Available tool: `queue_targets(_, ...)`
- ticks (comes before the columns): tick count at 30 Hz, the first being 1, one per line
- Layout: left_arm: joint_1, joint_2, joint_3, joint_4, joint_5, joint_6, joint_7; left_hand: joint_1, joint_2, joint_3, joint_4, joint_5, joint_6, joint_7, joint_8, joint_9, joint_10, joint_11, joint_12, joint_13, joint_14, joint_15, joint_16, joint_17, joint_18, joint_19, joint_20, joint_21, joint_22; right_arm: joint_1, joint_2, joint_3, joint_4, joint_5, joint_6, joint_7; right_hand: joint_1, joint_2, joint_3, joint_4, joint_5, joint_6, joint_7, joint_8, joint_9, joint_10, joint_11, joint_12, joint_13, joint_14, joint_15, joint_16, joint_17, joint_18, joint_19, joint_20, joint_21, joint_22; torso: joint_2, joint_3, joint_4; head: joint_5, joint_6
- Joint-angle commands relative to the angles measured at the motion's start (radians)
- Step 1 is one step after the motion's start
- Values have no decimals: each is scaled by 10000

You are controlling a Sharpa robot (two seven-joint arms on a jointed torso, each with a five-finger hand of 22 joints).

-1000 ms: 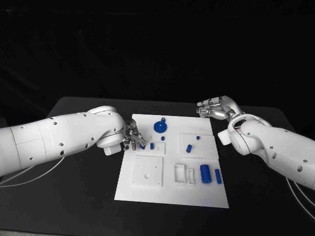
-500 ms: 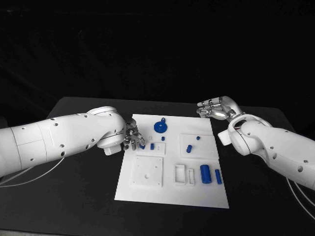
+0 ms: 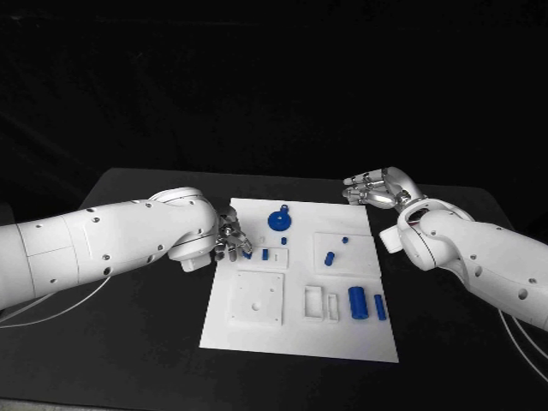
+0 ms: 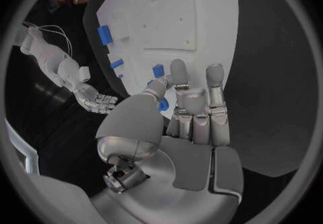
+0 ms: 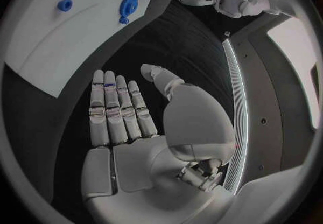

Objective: Assemble the parts on the task board

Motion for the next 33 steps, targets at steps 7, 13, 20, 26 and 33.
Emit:
queue_targets(7,-17,-31,1,122,30,-377,83,29,-43,607,-629,65,1131,-1029,43,19,513,-92,33,-11,23,-37,35,-13,64,-23,23,76,207,-11,-6,5,7,0,116,100,-84,39,-16,-47,39,-20,12,-13,-10,-67,-23,-22,-10,-72,-15,-33,-14,45,-72,2,13,-12,3,6,-4,-8,-2)
queue_targets(13,-19,-20,1,135,31,-148,0,12,-60,608,-631,65,1139,-1029,41,14,513,-90,23,-19,14,-38,22,-46,60,-33,19,81,206,-13,-12,5,9,0,121,96,-84,39,-16,-47,39,-20,12,-13,-10,-67,-23,-22,-10,-72,-15,-33,-14,45,-72,2,13,-12,1,8,-3,-10,4)
queue_targets(20,-29,-9,0,149,37,257,-133,-3,-97,596,-645,57,1175,-1032,9,-32,513,-85,17,-24,13,-42,18,-48,44,-43,5,86,206,-15,-20,5,11,0,129,91,-86,44,4,-71,44,-31,12,-16,-12,-67,-23,-22,-10,-72,-15,-31,-13,46,-73,3,13,-12,5,7,-3,-19,-13)
queue_targets(26,-38,-21,0,172,54,542,-239,-68,-119,611,-692,128,1252,-1046,-18,-79,514,-93,21,-27,15,-52,31,-22,19,-52,-17,96,205,-17,-25,5,11,1,135,87,-86,44,4,-71,44,-31,12,-16,-12,-67,-23,-22,-10,-72,-15,-31,-13,46,-73,3,13,-12,4,6,-5,-17,-25)
queue_targets(33,-42,-38,0,193,64,661,-322,-177,-124,647,-755,192,1325,-1069,-11,-78,513,-104,29,-28,16,-60,58,21,6,-54,-29,111,206,-19,-29,5,10,1,136,83,-86,44,4,-71,44,-31,12,-16,-12,-67,-23,-22,-10,-72,-15,-31,-13,46,-73,3,13,-12,-1,0,1,-19,-39)
